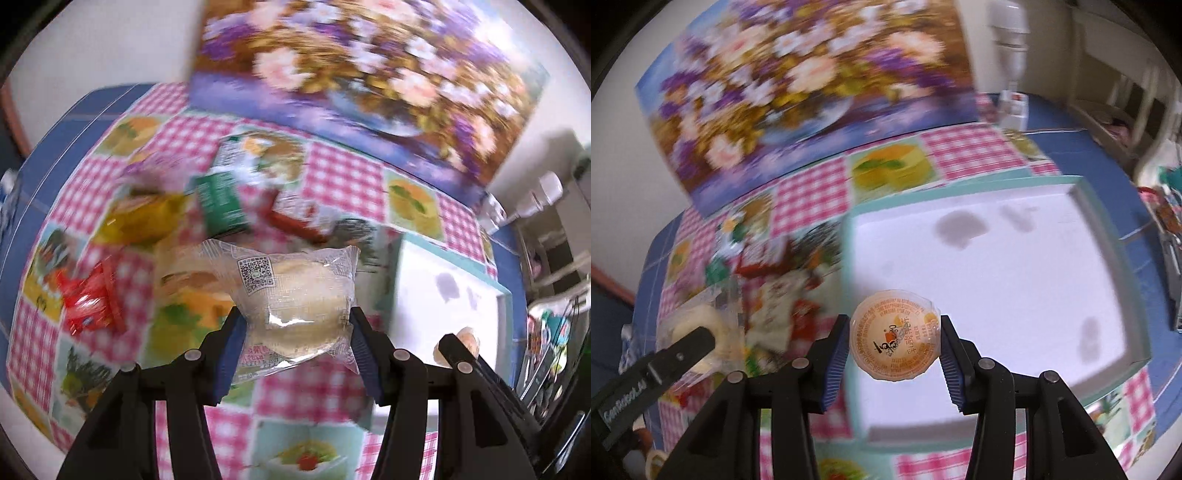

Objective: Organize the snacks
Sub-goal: 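Carry the jelly cup and bun into the white tray and release both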

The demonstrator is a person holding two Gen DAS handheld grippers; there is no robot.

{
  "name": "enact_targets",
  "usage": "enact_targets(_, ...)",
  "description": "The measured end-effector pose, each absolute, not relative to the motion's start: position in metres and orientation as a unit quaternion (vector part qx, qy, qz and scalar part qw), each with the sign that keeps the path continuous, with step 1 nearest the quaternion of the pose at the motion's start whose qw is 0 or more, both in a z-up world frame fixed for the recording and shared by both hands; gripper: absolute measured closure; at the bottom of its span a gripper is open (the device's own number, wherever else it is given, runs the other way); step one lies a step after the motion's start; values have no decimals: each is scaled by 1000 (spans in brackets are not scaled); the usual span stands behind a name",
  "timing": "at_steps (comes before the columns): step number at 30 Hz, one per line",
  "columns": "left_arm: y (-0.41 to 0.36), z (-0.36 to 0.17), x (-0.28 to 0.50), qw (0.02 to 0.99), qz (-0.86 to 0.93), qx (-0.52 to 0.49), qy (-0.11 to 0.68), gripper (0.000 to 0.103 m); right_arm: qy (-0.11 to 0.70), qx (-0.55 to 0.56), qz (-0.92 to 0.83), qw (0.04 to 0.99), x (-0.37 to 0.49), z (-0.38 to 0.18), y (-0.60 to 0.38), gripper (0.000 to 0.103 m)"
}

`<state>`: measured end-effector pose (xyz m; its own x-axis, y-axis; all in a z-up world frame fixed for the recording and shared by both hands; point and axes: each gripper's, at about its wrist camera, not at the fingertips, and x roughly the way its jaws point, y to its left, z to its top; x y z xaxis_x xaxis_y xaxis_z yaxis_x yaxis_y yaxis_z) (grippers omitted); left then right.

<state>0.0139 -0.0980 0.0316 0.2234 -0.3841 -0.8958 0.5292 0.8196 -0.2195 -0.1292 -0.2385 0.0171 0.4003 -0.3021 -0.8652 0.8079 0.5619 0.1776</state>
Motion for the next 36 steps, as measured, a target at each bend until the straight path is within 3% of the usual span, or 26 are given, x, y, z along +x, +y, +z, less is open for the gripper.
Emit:
enact_targets(19,-256,7,-38,744,-397,161,513,45,372,360,-480,708,-203,3,-357,54)
enact_targets(36,-269,-1,-39,752,-385,174,506,37,379,365,-489,696,-206,-11,-375,52)
